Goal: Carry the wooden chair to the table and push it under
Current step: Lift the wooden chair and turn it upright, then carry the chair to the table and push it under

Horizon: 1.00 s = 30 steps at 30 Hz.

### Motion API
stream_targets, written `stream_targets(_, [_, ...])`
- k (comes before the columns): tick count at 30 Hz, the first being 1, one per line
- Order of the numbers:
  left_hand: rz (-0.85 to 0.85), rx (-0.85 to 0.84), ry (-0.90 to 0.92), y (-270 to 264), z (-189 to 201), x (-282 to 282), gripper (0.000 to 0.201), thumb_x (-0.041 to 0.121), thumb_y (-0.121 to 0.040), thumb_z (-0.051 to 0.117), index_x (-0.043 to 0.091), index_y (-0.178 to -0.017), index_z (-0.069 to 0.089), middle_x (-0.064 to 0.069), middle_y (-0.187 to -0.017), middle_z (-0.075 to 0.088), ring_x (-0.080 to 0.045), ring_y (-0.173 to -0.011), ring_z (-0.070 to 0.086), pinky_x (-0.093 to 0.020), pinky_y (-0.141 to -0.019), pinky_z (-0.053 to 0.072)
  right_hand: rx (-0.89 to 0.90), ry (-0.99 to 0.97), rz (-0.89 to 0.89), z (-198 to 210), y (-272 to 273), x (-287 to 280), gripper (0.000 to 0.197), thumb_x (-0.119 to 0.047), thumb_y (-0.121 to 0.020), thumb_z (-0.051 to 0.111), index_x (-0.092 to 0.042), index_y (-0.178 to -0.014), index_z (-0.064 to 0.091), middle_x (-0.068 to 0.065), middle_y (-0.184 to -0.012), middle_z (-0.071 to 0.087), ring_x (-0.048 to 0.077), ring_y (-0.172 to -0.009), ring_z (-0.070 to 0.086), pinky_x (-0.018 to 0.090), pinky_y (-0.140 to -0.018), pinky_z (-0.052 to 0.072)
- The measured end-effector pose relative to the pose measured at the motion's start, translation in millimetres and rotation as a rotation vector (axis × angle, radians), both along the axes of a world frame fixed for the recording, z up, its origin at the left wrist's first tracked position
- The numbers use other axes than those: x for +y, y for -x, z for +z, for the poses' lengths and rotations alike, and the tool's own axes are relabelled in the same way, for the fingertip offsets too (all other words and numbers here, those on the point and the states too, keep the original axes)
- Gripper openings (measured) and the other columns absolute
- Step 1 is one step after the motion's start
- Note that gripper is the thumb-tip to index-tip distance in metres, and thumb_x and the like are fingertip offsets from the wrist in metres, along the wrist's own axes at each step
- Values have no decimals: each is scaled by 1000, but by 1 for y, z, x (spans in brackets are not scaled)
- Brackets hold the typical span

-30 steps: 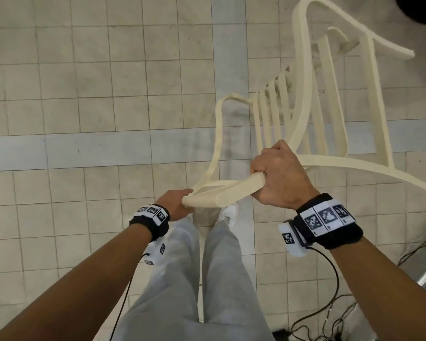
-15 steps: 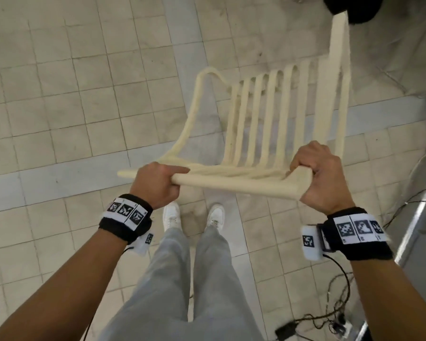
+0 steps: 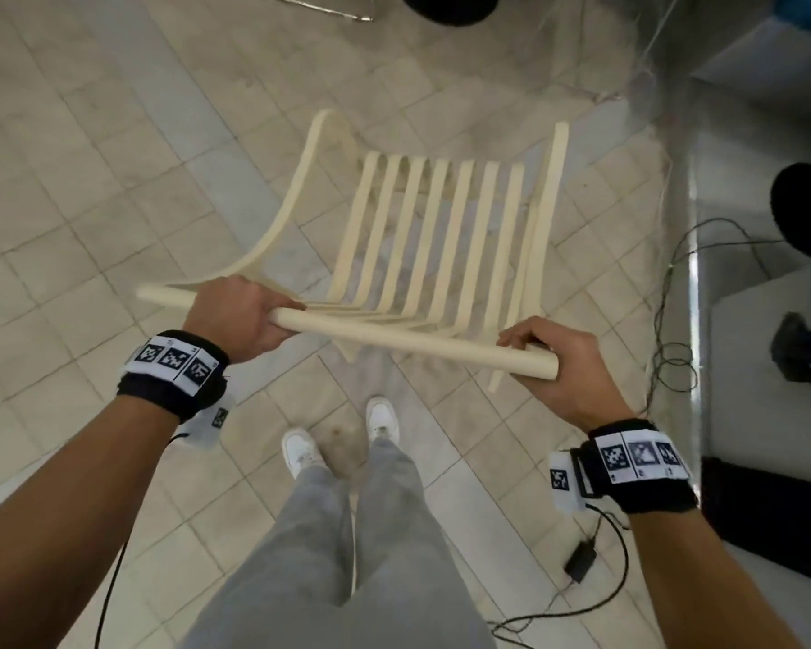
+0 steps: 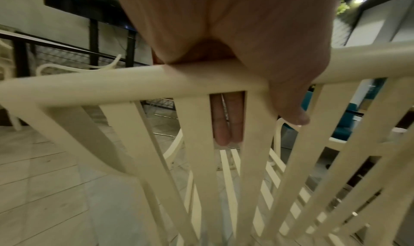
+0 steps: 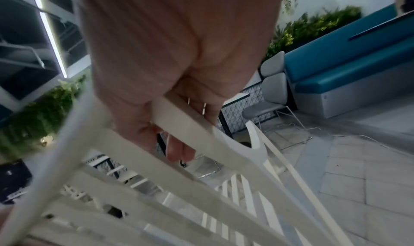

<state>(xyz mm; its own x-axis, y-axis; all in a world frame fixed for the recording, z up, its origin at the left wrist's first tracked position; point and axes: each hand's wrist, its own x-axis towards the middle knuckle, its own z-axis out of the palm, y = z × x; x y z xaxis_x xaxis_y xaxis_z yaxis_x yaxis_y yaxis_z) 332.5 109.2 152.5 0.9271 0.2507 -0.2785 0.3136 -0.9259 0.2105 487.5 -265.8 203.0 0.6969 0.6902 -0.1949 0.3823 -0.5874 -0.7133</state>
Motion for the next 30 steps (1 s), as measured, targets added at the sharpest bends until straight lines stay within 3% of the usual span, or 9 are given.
stream_targets(4, [-75, 26, -69, -13, 10, -33, 27, 55, -74, 66, 40, -93, 78, -2, -63, 72, -28, -58, 64, -29, -53, 43, -155, 118, -26, 23, 30, -18, 34, -24, -83, 81, -23, -115, 70, -8, -106, 74, 8, -95, 69, 26, -91, 55])
stream_targets(7, [-107, 76, -109, -18, 6, -62, 30, 58, -74, 59, 41, -90, 76, -1, -60, 68, -23, -53, 55, -30, -54, 45, -272, 229, -7, 13, 42, -38, 33, -24, -86, 78, -22, -118, 71, -5, -104, 75, 16, -93, 68, 35, -90, 56])
stream_targets(10, [-104, 101, -128, -24, -4, -87, 37, 58, -73, 47, 36, -84, 75, 2, -56, 62, -24, -53, 58, -31, -55, 47, -273, 244, -65, -4, 41, -64, 32, -20, -86, 78, -23, -117, 72, -4, -102, 77, 18, -93, 67, 36, -88, 55])
stream_targets(15, [-158, 114, -198, -45, -6, -141, 29, 50, -79, 52, 30, -75, 72, 8, -48, 36, -22, -51, 46, -30, -54, 30, -225, 313, -194, -34, 18, -108, 30, -13, -86, 76, -17, -116, 73, 6, -104, 77, 28, -95, 69, 44, -90, 55])
stream_targets(18, [-134, 122, -184, -59, -13, -160, 27, 45, -81, 53, 29, -80, 74, 8, -51, 42, -21, -53, 47, -30, -56, 30, -171, 328, -242, -46, -4, -118, 30, -9, -87, 74, -16, -116, 74, 10, -105, 77, 31, -98, 69, 45, -94, 55])
stream_targets(22, [-96, 129, -185, -71, -21, -168, 25, 44, -81, 56, 29, -84, 75, 5, -57, 51, -22, -57, 49, -31, -62, 34, -76, 338, -249, -61, -21, -122, 30, -4, -86, 72, -16, -114, 75, 12, -107, 77, 31, -98, 69, 32, -93, 52])
stream_targets(26, [-81, 174, -222, -76, -23, -169, 25, 46, -79, 54, 27, -75, 72, 5, -52, 52, -22, -52, 51, -29, -57, 36, -64, 324, -264, -69, -29, -122, 28, -8, -86, 72, -21, -111, 75, 7, -102, 76, 27, -93, 69, 35, -89, 55])
stream_targets(28, [-65, 179, -207, -77, -20, -171, 30, 53, -78, 55, 28, -76, 71, 5, -56, 58, -21, -52, 52, -29, -56, 36, -62, 372, -260, -69, -32, -121, 28, -7, -87, 72, -20, -111, 75, 6, -99, 75, 25, -90, 68, 32, -84, 53])
stream_targets(30, [-47, 133, -140, -71, -20, -171, 32, 60, -78, 56, 32, -81, 69, 5, -63, 65, -20, -57, 55, -29, -58, 39, -100, 452, -213, -72, -31, -114, 31, -2, -86, 69, -19, -112, 74, 6, -100, 75, 27, -92, 69, 38, -88, 56])
